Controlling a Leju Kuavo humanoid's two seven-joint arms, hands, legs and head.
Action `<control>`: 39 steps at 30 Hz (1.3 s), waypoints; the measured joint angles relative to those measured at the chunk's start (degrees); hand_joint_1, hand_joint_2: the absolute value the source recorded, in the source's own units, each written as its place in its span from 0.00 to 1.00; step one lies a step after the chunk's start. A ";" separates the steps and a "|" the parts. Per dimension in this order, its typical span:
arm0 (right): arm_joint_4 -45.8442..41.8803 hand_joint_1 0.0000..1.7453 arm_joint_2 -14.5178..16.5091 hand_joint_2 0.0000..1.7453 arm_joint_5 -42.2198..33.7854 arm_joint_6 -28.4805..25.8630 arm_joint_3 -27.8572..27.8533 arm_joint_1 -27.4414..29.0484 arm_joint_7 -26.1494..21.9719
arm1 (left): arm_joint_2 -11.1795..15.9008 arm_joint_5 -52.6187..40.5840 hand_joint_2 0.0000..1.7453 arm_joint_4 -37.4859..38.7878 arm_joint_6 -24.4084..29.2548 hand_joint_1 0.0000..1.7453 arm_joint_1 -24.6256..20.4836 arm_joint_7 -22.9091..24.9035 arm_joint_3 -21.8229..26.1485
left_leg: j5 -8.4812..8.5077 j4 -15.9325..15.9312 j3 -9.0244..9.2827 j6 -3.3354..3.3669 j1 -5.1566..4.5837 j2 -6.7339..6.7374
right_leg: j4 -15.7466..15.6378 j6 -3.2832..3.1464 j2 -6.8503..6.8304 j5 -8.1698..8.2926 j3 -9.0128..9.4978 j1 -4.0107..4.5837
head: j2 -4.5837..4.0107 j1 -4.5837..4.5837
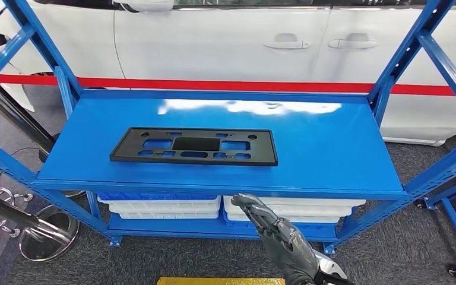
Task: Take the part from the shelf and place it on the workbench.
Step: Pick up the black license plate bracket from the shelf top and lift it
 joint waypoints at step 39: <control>-0.36 0.00 -0.42 0.00 0.97 0.08 -0.40 0.79 -0.10 | -0.14 0.16 0.00 0.01 -0.37 0.00 -0.07 -0.32 -0.05 | -7.65 15.92 -7.62 -2.10 0.39 -0.08 | -0.63 -2.19 -0.17 -0.04 0.44 0.14 | 0.00 -0.01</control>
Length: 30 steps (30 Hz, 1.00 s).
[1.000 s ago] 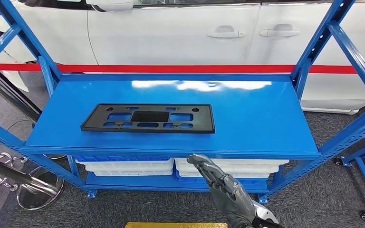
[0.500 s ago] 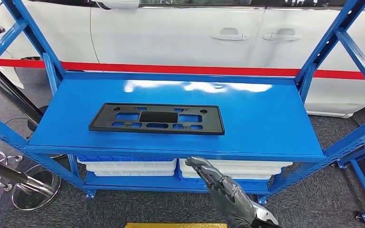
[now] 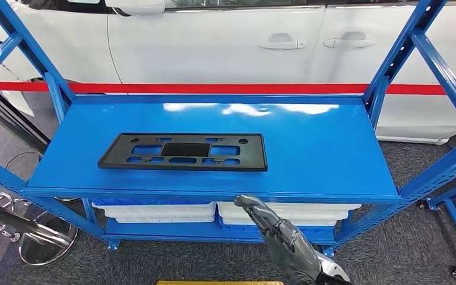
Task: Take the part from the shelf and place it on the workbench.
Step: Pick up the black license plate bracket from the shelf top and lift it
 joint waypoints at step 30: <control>0.52 0.00 -0.52 0.00 1.39 -0.44 -0.06 0.56 1.73 | -0.04 0.43 0.00 -0.01 -0.19 0.00 -0.11 -0.76 -0.01 | -0.10 -1.27 0.97 0.02 0.02 -0.05 | 0.08 0.19 -0.02 0.33 -0.46 -0.20 | 0.00 0.00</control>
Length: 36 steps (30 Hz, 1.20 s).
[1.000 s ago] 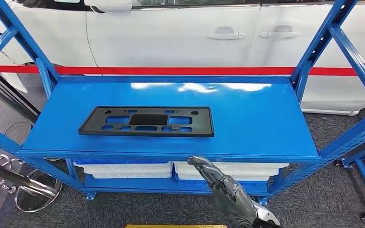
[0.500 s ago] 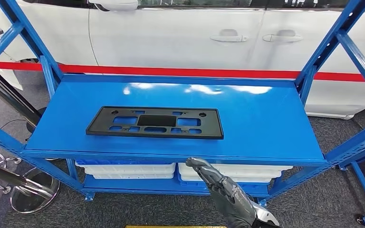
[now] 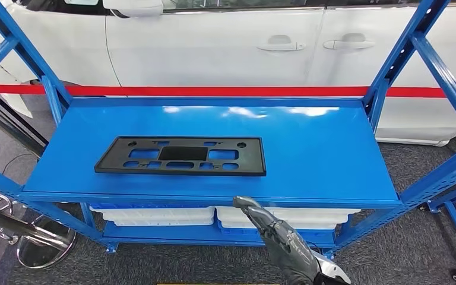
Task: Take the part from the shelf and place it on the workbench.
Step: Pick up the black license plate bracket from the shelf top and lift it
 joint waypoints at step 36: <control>44.75 0.00 13.73 1.00 30.42 -25.00 15.69 -34.37 18.68 | 3.38 -4.35 0.00 0.01 -2.02 0.00 -1.45 0.50 -5.25 | 8.74 -10.29 2.74 0.65 -0.28 0.15 | 0.18 -0.48 0.16 0.10 -0.01 0.78 | 0.00 0.00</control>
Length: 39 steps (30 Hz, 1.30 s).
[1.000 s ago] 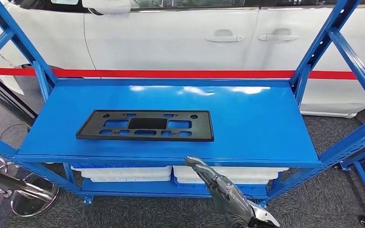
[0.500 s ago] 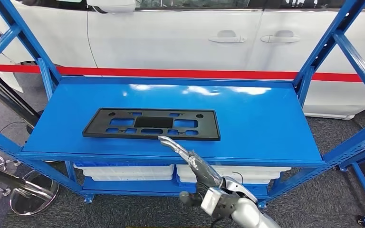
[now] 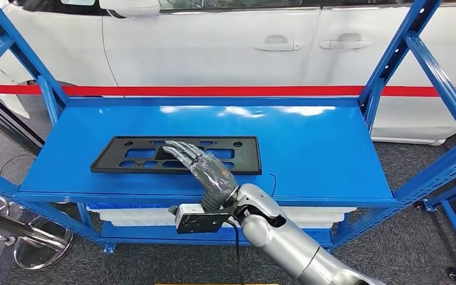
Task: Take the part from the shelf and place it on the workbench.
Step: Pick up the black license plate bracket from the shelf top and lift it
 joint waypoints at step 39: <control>36.53 0.00 10.66 1.00 45.61 -19.88 8.25 -9.01 19.75 | 1.27 -1.65 0.00 -0.01 1.87 0.00 -2.82 1.28 -3.12 | 1.52 -4.95 1.68 1.83 0.27 -0.06 | 8.05 1.84 0.21 -4.31 -4.57 0.19 | 0.00 0.01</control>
